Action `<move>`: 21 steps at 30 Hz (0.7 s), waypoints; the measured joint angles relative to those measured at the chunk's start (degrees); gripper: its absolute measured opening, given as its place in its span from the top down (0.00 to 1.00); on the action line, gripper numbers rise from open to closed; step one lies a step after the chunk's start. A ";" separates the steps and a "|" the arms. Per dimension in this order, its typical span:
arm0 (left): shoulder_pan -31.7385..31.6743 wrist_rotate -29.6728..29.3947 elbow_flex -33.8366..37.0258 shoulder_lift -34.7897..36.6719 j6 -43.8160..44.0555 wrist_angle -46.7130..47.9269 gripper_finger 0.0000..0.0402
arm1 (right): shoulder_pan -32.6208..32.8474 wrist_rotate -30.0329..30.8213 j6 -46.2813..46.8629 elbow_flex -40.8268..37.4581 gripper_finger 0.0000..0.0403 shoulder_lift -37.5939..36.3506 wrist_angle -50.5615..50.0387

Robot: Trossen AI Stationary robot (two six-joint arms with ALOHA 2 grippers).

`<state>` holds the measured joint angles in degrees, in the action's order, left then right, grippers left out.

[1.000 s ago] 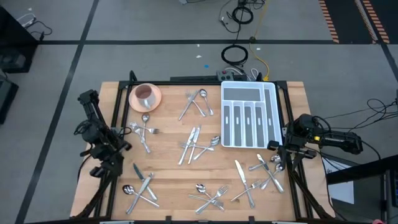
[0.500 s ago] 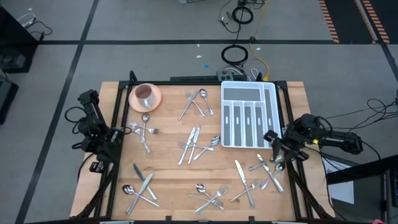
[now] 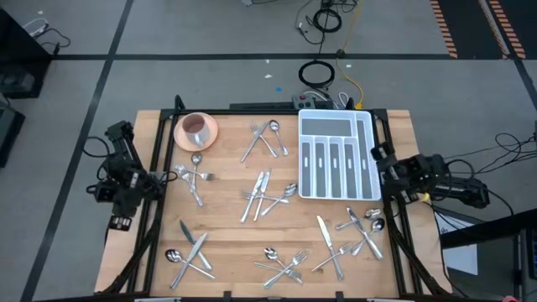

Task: Sort silverware
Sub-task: Put the silver knife into the white cutlery tray

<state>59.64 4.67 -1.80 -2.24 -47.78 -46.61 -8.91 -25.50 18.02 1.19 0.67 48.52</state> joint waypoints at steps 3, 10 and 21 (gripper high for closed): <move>0.00 1.17 0.00 0.00 -5.88 -3.16 0.92 | 0.00 2.64 0.24 0.00 0.63 0.02 4.38; 0.00 2.87 -0.01 0.00 -11.31 -12.22 0.92 | 0.00 7.52 6.34 0.00 0.63 0.02 20.91; -0.02 -3.26 -2.51 0.00 -12.35 -13.29 0.92 | 0.00 4.70 -0.33 0.00 0.63 0.00 30.41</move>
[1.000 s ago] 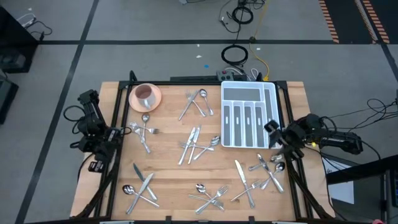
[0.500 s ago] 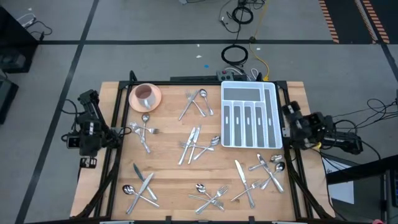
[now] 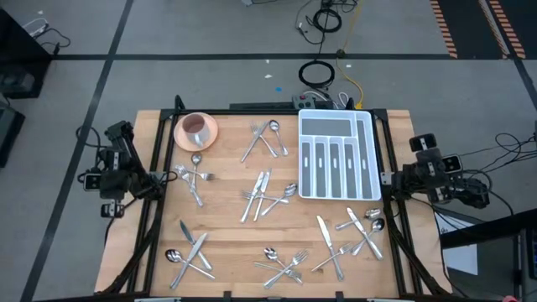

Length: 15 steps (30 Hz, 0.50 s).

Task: Sort silverware
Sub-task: Put the silver knife into the white cutlery tray

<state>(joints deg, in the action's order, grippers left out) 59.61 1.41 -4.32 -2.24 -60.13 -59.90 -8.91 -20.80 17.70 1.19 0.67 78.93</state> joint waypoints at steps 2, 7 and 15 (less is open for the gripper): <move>0.00 -4.79 -0.20 0.00 -1.59 -0.14 0.92 | 0.00 -0.14 -1.68 0.00 0.63 0.00 0.03; 0.02 -5.96 -0.20 0.00 -0.32 -0.63 0.92 | 0.00 2.20 -4.22 0.02 0.63 0.00 -0.19; 0.04 -8.96 -0.20 0.00 2.81 -2.59 0.92 | 0.00 8.10 4.09 0.04 0.63 0.01 -8.07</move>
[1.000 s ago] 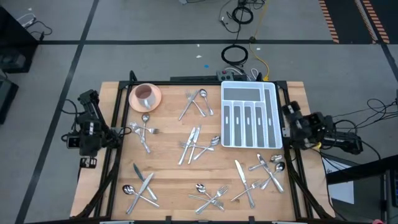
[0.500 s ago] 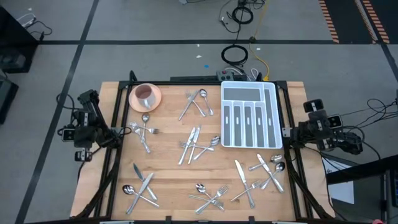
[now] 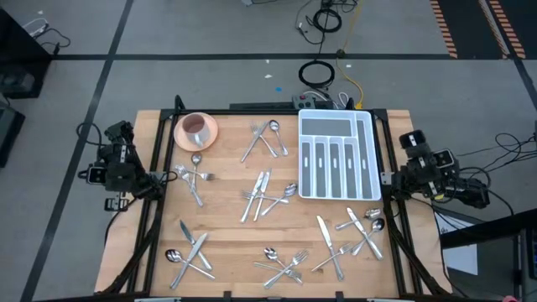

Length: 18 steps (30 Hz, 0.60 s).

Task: Sort silverware
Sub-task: Put the silver knife into the white cutlery tray

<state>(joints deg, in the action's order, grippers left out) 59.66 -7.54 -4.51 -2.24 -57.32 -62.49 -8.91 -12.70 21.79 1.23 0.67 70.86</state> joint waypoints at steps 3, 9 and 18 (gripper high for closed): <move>-0.02 -0.10 -0.02 0.00 0.01 -0.20 0.92 | 0.00 0.42 1.00 0.00 0.63 0.01 -0.69; -0.02 5.47 -1.28 0.00 2.08 -3.86 0.92 | 0.00 0.85 -0.46 4.94 0.63 -0.01 -7.09; -0.06 -57.46 -24.10 -11.98 18.24 19.55 0.92 | 0.02 17.64 -8.78 35.80 0.62 5.56 -78.23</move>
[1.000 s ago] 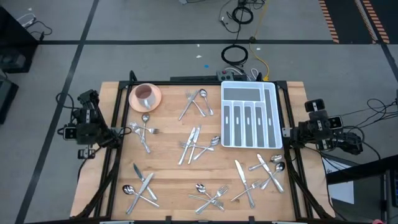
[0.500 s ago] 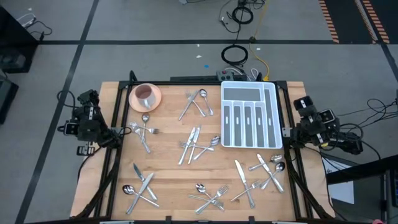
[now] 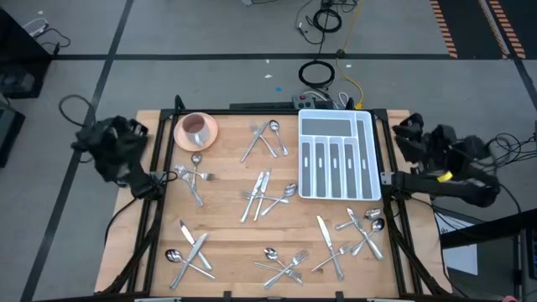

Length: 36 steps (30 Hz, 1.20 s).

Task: Sort silverware
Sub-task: Put the silver knife into the white cutlery tray

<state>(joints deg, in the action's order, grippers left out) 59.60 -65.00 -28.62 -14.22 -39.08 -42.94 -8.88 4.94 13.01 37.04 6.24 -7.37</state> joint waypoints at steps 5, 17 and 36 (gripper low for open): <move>1.81 -24.51 -10.36 -11.21 5.57 21.04 0.91 | 0.00 5.00 1.18 12.78 0.58 7.88 -26.44; -3.22 -24.41 -12.07 -25.01 22.91 19.45 0.71 | -0.02 7.02 8.47 14.64 0.38 20.50 -55.88; -23.29 43.57 -19.56 -34.92 79.05 53.06 0.88 | 0.00 2.23 8.57 13.25 0.39 22.08 -55.68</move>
<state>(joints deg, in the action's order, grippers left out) 36.31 -21.43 -48.18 -49.15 39.97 10.12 -8.88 7.17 21.58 50.28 28.32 -63.05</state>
